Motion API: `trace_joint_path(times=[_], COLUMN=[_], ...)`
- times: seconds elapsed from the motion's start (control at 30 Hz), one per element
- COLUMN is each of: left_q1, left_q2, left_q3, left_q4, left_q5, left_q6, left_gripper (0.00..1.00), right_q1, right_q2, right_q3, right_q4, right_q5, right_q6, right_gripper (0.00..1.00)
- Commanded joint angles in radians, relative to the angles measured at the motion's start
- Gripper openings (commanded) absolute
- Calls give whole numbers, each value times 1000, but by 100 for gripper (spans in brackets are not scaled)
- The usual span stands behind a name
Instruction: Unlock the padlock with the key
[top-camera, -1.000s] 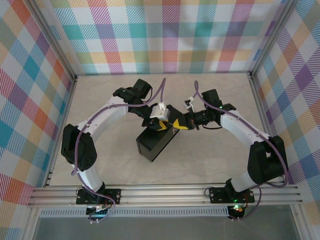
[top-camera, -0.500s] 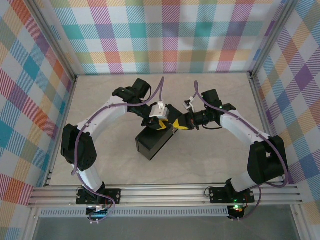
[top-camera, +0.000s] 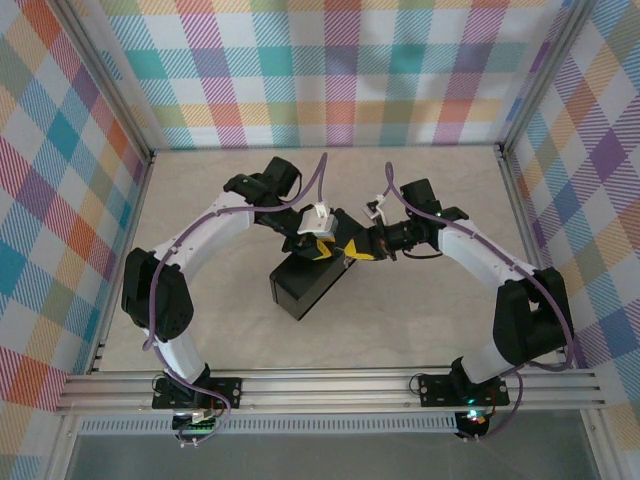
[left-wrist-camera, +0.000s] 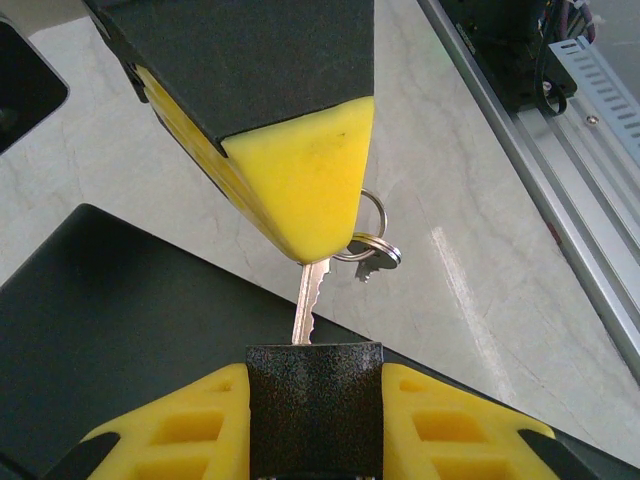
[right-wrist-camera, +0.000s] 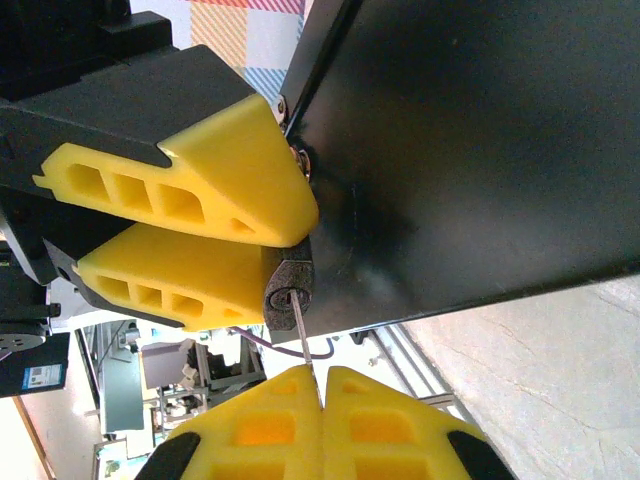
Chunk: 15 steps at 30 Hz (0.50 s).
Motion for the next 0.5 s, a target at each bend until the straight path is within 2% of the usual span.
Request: trace_joint_path(times=[0.0,0.33,0.47], left_q1=[4,-22,-30], left_q2=[-52,-76,-99], left_q3=[30,16,-13], left_q4=[9,26,89], left_q5=[95,100,71], left_q6=[27,49,29], left_gripper=[18,17,17], right_q1=[12,22,22], right_q2=[9,25,30], right_q3=[31,50,57], right_q4=[20,4,1], right_q5=[-24,-80,-109], right_q6=[1,22,48], right_gripper=[4,4,4])
